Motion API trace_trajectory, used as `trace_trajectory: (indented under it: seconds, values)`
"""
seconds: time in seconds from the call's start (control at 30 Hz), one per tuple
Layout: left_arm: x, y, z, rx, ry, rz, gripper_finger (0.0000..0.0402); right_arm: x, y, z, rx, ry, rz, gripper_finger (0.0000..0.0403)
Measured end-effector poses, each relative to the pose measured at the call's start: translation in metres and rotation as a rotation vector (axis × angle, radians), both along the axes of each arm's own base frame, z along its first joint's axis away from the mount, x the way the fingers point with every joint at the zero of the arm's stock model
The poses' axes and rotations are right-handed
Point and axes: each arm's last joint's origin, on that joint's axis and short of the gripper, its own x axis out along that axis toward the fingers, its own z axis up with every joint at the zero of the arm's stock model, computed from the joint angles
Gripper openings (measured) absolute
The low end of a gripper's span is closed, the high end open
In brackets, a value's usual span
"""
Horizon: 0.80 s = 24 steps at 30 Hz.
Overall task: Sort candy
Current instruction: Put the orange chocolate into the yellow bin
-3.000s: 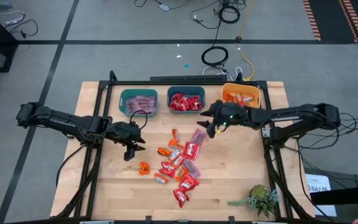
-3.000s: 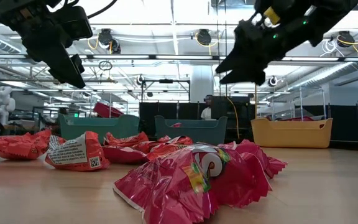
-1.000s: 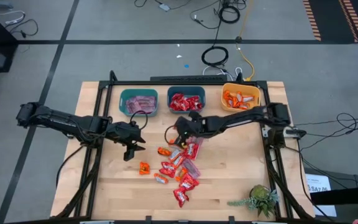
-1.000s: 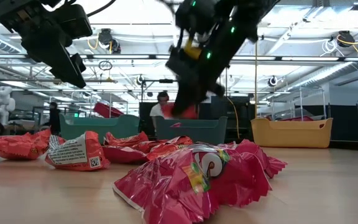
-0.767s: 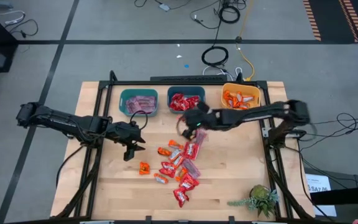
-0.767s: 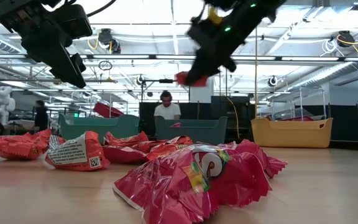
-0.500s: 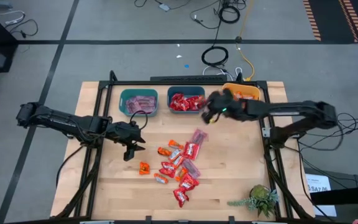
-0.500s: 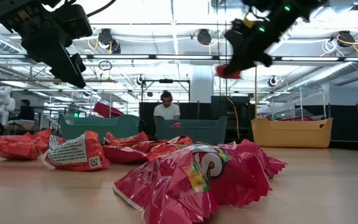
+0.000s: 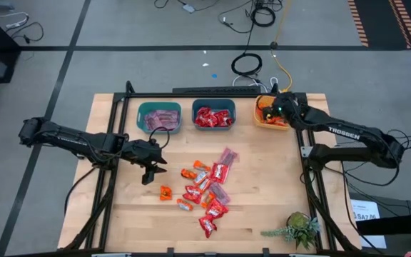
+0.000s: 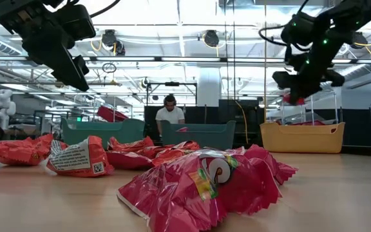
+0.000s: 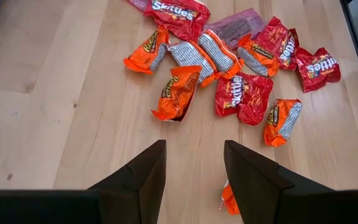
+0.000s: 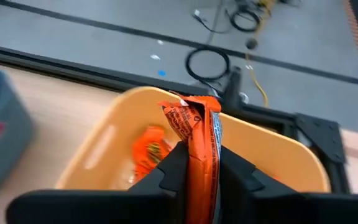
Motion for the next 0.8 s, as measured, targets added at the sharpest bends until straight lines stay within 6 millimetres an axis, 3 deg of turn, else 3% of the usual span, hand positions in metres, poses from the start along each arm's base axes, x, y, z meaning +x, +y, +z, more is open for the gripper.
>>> trace_trajectory:
  seconds: [0.5, 0.8]
  values:
    - [0.0, 0.0, 0.0, 0.0, 0.0, 0.0, 0.0171, -0.019, -0.014, -0.004, 0.051, 0.057, -0.103, 0.0175]
    - [0.0, 0.0, 0.0, 0.0, 0.0, 0.0, 0.0171, -0.018, -0.011, -0.007, 0.136, 0.019, -0.024, 0.0199]
